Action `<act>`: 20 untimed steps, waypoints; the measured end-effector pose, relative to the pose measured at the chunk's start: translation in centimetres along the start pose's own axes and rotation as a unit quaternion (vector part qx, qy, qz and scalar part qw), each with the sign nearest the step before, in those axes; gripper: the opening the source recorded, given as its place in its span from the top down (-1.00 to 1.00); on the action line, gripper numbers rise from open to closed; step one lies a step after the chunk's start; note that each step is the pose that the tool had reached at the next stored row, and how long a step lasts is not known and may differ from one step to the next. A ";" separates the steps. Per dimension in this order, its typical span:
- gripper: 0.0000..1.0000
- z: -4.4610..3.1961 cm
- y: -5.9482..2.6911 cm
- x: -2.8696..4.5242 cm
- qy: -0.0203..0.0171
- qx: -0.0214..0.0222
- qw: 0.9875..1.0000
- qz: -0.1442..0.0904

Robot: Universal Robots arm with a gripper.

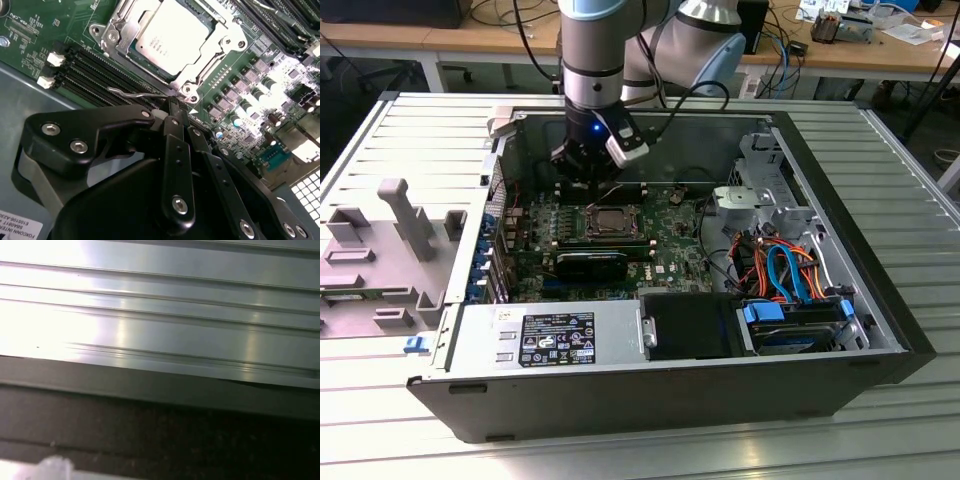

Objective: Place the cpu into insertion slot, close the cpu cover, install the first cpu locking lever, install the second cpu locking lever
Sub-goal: 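Install the first cpu locking lever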

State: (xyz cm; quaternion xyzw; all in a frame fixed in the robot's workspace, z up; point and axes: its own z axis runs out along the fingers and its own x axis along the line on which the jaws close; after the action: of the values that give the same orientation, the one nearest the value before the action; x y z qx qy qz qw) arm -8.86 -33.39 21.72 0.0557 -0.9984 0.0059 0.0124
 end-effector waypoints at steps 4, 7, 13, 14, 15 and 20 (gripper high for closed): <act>0.79 0.11 -0.04 -0.18 0.000 0.000 1.000 0.000; 0.79 0.21 -0.06 -0.38 0.000 0.000 1.000 0.000; 0.79 0.33 -0.17 -1.20 0.002 0.000 1.000 0.000; 0.79 0.35 -0.19 -1.39 0.002 0.000 1.000 0.000; 0.79 0.37 -0.21 -1.58 0.003 0.000 1.000 0.000; 0.79 0.55 -0.34 -2.79 0.006 -0.001 1.000 0.000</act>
State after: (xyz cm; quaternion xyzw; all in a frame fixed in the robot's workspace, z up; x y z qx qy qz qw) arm -6.07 -33.43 21.11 0.0558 -0.9983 0.0056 0.0181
